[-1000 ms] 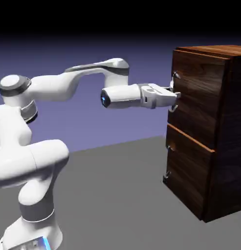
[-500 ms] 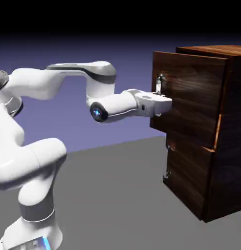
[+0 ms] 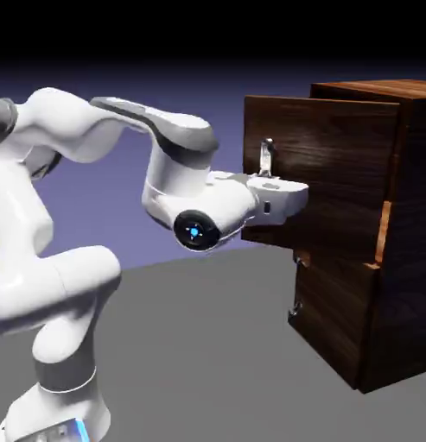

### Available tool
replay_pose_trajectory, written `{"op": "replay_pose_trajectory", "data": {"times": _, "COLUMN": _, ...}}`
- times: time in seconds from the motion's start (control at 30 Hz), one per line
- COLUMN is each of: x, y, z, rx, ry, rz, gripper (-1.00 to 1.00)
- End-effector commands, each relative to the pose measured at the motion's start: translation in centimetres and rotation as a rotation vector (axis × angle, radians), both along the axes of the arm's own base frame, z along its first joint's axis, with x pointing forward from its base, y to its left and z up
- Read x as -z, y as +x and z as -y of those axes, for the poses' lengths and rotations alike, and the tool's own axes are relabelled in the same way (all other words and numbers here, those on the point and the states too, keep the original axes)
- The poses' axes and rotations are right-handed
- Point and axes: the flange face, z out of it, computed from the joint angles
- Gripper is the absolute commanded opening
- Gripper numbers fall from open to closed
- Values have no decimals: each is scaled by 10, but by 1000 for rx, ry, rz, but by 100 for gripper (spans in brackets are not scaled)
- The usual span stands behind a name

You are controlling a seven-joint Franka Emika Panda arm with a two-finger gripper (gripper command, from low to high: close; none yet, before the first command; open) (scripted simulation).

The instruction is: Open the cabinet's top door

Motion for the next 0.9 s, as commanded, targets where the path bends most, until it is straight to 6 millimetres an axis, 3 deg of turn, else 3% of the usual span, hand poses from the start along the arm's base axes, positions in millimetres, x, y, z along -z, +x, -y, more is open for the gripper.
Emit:
{"op": "replay_pose_trajectory", "data": {"times": 0.0, "x": 0, "y": -1, "z": 8, "rx": -29, "ry": 0, "rz": 0, "gripper": -100}}
{"op": "replay_pose_trajectory", "data": {"times": 0.4, "x": 0, "y": -3, "z": 94, "rx": -356, "ry": 0, "rz": 0, "gripper": -100}}
{"op": "replay_pose_trajectory", "data": {"times": 0.87, "x": 0, "y": 28, "z": 183, "rx": -717, "ry": 0, "rz": 0, "gripper": -100}}
